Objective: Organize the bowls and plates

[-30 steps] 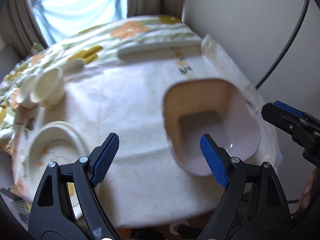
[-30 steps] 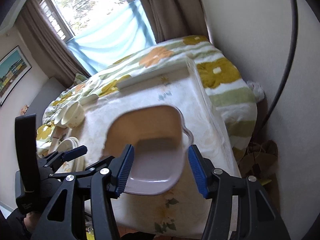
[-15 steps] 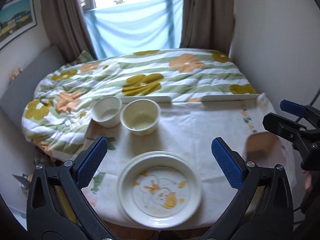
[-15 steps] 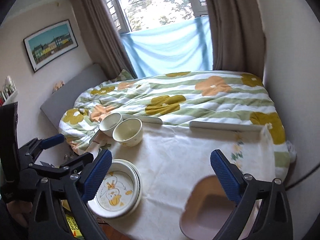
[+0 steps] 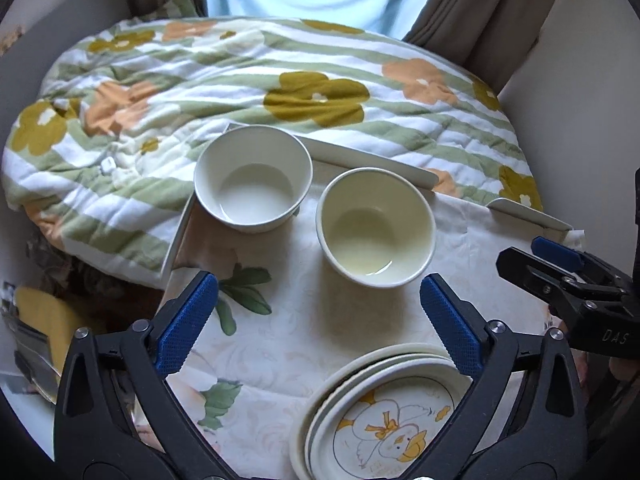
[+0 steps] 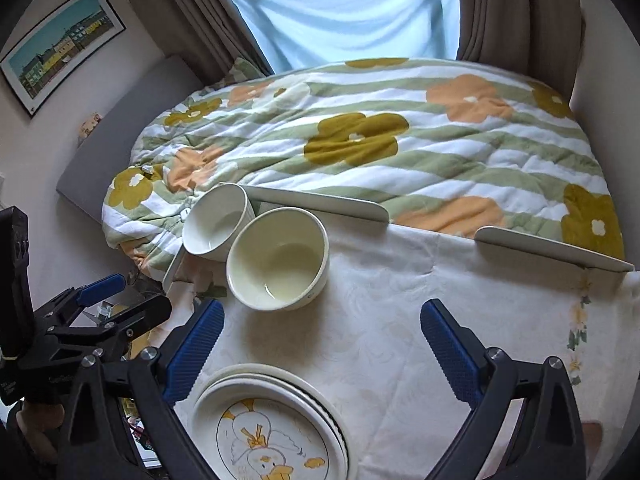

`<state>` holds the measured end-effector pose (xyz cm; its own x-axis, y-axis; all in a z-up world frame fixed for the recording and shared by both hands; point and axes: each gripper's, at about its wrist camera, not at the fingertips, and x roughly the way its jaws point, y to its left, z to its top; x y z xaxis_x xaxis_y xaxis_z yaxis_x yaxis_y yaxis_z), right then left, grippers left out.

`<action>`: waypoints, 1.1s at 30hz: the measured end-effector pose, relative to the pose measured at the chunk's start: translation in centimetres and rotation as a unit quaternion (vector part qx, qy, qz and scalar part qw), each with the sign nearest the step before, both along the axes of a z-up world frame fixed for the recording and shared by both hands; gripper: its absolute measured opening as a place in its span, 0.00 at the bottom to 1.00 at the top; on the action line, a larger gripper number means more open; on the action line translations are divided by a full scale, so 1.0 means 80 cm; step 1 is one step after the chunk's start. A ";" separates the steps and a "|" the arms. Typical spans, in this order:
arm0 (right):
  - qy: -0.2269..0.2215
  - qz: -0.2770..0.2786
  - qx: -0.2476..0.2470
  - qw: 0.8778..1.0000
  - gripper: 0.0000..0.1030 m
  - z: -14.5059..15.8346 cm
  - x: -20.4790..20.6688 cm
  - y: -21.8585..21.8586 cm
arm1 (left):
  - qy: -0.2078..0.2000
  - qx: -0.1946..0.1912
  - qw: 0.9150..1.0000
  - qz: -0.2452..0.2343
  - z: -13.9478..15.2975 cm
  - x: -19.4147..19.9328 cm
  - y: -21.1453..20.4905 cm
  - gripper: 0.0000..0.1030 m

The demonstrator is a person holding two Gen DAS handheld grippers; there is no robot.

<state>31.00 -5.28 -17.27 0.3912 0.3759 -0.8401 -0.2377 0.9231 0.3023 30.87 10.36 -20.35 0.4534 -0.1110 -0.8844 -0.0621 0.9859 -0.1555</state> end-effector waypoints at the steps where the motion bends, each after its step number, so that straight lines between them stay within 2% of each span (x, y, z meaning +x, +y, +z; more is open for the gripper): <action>1: 0.012 -0.003 -0.002 1.000 0.85 -0.012 0.008 0.007 | 0.009 -0.007 1.000 -0.003 -0.011 0.010 0.002 0.85; 2: 0.024 -0.006 -0.002 1.000 0.76 -0.024 0.014 0.013 | 0.018 -0.013 1.000 -0.007 -0.022 0.020 0.003 0.82; 4: 0.050 -0.014 0.003 0.999 0.65 -0.048 0.026 0.021 | 0.033 -0.022 0.999 -0.017 -0.042 0.036 0.004 0.66; 5: 0.059 -0.019 0.005 0.998 0.58 -0.057 0.030 0.025 | 0.040 -0.027 0.999 -0.022 -0.051 0.044 0.003 0.62; 7: 0.071 -0.027 0.007 0.997 0.53 -0.072 0.036 0.031 | 0.053 -0.032 0.998 -0.032 -0.070 0.059 0.001 0.49; 9: 0.080 -0.034 0.006 0.996 0.46 -0.084 0.042 0.036 | 0.062 -0.035 0.997 -0.040 -0.085 0.070 -0.001 0.45; 11: 0.090 -0.037 0.008 0.995 0.32 -0.092 0.046 0.038 | 0.068 -0.040 0.996 -0.047 -0.096 0.079 -0.003 0.40; 14: 0.096 -0.040 0.006 0.995 0.30 -0.100 0.051 0.043 | 0.072 -0.045 0.995 -0.055 -0.105 0.085 -0.004 0.28; 15: 0.096 -0.041 0.008 0.994 0.28 -0.101 0.052 0.044 | 0.071 -0.050 0.995 -0.056 -0.107 0.087 -0.004 0.20; 16: 0.096 -0.041 0.013 0.994 0.23 -0.101 0.053 0.045 | 0.070 -0.055 0.994 -0.057 -0.108 0.089 -0.003 0.17; 17: 0.096 -0.041 0.016 0.994 0.19 -0.101 0.054 0.047 | 0.069 -0.053 0.994 -0.058 -0.108 0.090 -0.003 0.16; 25: 0.086 -0.047 0.011 0.995 0.17 -0.099 0.052 0.050 | 0.060 -0.022 0.995 -0.078 -0.104 0.090 -0.014 0.15; 33: 0.058 -0.039 0.010 0.997 0.17 -0.082 0.040 0.045 | 0.024 0.003 0.996 -0.089 -0.076 0.073 -0.026 0.15</action>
